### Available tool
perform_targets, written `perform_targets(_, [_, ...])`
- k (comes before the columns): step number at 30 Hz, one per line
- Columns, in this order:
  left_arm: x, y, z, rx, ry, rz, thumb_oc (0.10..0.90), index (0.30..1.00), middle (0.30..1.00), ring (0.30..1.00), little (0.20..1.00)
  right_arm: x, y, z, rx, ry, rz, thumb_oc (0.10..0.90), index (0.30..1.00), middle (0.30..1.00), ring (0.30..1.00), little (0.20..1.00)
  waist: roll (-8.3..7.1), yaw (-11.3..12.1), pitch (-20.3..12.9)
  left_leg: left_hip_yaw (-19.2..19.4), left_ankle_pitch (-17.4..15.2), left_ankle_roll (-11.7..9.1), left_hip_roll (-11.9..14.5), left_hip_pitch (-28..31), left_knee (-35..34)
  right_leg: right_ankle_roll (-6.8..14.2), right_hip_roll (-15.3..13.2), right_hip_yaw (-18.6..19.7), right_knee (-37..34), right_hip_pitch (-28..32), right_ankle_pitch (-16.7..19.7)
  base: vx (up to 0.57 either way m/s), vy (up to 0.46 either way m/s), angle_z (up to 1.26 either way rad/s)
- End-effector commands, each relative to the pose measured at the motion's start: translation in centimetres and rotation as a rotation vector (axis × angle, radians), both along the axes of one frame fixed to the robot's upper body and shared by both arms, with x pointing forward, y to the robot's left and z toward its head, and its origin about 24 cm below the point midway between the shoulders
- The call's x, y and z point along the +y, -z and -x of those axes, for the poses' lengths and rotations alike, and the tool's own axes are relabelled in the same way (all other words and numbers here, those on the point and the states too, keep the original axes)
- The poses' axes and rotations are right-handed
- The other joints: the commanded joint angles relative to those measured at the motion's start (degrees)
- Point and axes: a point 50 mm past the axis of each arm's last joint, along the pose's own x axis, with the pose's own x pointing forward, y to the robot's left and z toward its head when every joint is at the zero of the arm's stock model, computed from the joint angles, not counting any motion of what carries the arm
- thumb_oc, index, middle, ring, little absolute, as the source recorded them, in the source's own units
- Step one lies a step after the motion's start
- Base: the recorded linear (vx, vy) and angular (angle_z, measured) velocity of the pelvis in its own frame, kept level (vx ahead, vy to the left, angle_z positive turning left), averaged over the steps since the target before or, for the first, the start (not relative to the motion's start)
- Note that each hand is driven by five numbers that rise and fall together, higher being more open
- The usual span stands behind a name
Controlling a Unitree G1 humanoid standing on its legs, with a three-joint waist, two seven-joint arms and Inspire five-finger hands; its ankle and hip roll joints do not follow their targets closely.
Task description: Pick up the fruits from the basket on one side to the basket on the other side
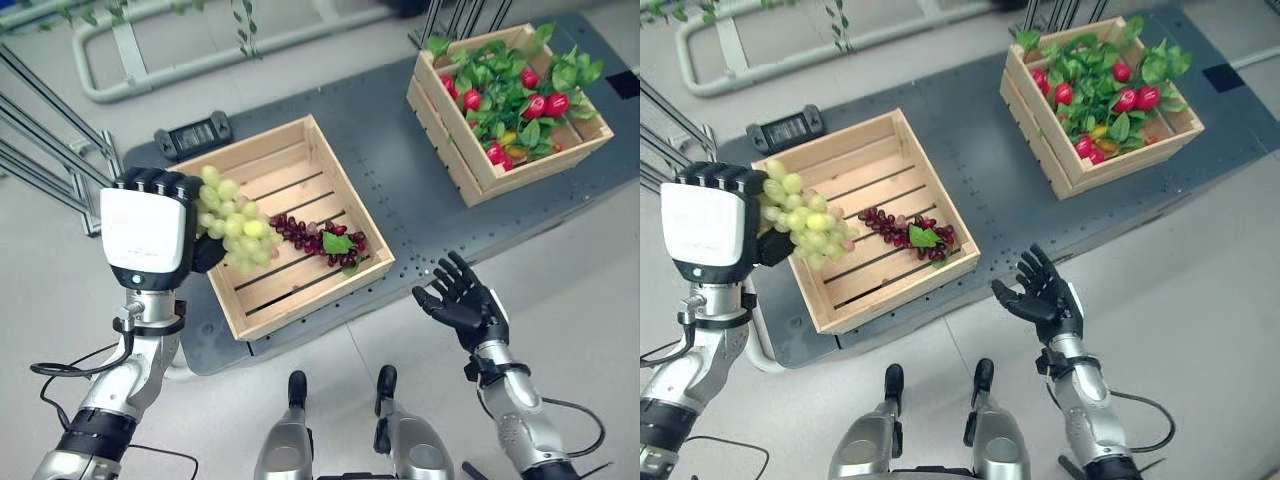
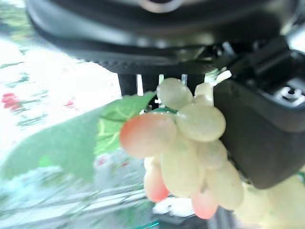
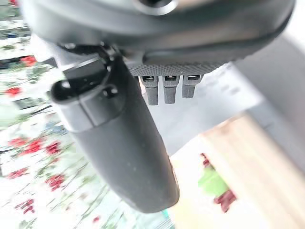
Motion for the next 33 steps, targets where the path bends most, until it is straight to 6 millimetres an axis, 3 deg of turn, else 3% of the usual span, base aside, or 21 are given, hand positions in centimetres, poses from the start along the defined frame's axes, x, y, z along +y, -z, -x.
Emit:
perform_targets(1, [-0.7, -2.6, -0.2, -0.085, 0.095, -0.115, 0.4, 0.3, 0.3, 0.3, 0.3, -1.3, -2.2, 0.4, -0.053, -0.092, -0.057, 0.8, 0.9, 0.9, 0.9, 0.9, 0.26, -1.29, -11.61, 1.34, -4.85, -0.14, -2.18, 2.1, 0.48, 1.98, -1.06, -0.45, 0.5, 4.0, -3.69, 0.05, -0.02, -0.02])
perform_targets(5, [-2.9, -4.2, -0.7, -0.087, 0.21, -0.212, 0.4, 0.3, 0.3, 0.3, 0.3, 0.8, -5.6, -0.8, -0.16, -0.242, -0.088, 0.8, 0.9, 0.9, 0.9, 0.9, 0.77, -1.28, -13.07, 1.66, -5.5, -0.12, -2.09, 3.57, 0.48, 2.2, -1.38, -0.52, 0.1, 5.48, -3.94, 0.03, -0.017, -0.01])
perform_targets(11, [-5.9, -5.7, -1.8, -0.096, 0.316, -0.235, 0.4, 0.3, 0.3, 0.3, 0.3, 4.4, -8.5, -1.6, -0.258, -0.457, -0.084, 0.8, 0.9, 0.9, 0.9, 0.9, 0.89, -0.72, -15.26, 2.05, -6.69, 0.05, -2.02, 5.03, 0.48, 2.62, -1.71, -0.17, 0.1, 6.45, -4.5, 0.01, -0.006, 0.0])
perform_targets(16, [-7.2, -6.1, -2.2, -0.109, 0.374, -0.207, 0.4, 0.3, 0.3, 0.3, 0.3, 7.7, -8.4, -1.1, -0.174, -0.683, -0.174, 0.8, 0.9, 0.9, 0.9, 0.9, 0.48, -0.44, -16.72, 2.33, -7.05, -0.02, -1.74, 5.71, 0.48, 2.76, -1.55, 0.2, 0.1, 6.83, -4.73, 0.02, -0.012, -0.02])
perform_targets(23, [-8.9, -6.7, -2.4, -0.127, 0.419, -0.161, 0.4, 0.3, 0.3, 0.3, 0.3, 10.8, -8.0, -0.7, -0.101, -0.844, -0.3, 0.8, 0.9, 0.9, 0.9, 0.9, -0.2, -0.02, -17.93, 2.61, -7.41, -0.03, -1.32, 6.31, 0.48, 2.74, -1.24, 0.34, 0.1, 7.27, -4.97, 0.03, -0.02, 0.0])
perform_targets(28, [-9.0, -6.7, -2.4, -0.141, 0.405, -0.127, 0.4, 0.3, 0.3, 0.3, 0.3, 11.4, -7.9, -0.7, -0.092, -0.837, -0.298, 0.8, 0.9, 0.9, 0.9, 0.9, -0.37, 0.04, -18.4, 2.82, -7.5, 0.0, -1.08, 6.35, 0.48, 2.72, -1.12, 0.54, 0.1, 7.12, -4.97, 0.0, 0.0, 0.0])
perform_targets(33, [-8.5, -6.9, -2.2, -0.158, 0.378, -0.109, 0.4, 0.3, 0.3, 0.3, 0.3, 10.7, -8.0, -1.1, -0.123, -0.77, -0.278, 0.8, 0.9, 0.9, 0.9, 0.9, -0.55, 0.05, -18.77, 3.0, -7.61, 0.05, -0.97, 6.4, 0.48, 2.68, -1.01, 0.74, 0.1, 7.02, -5.01, 0.01, 0.0, -0.02])
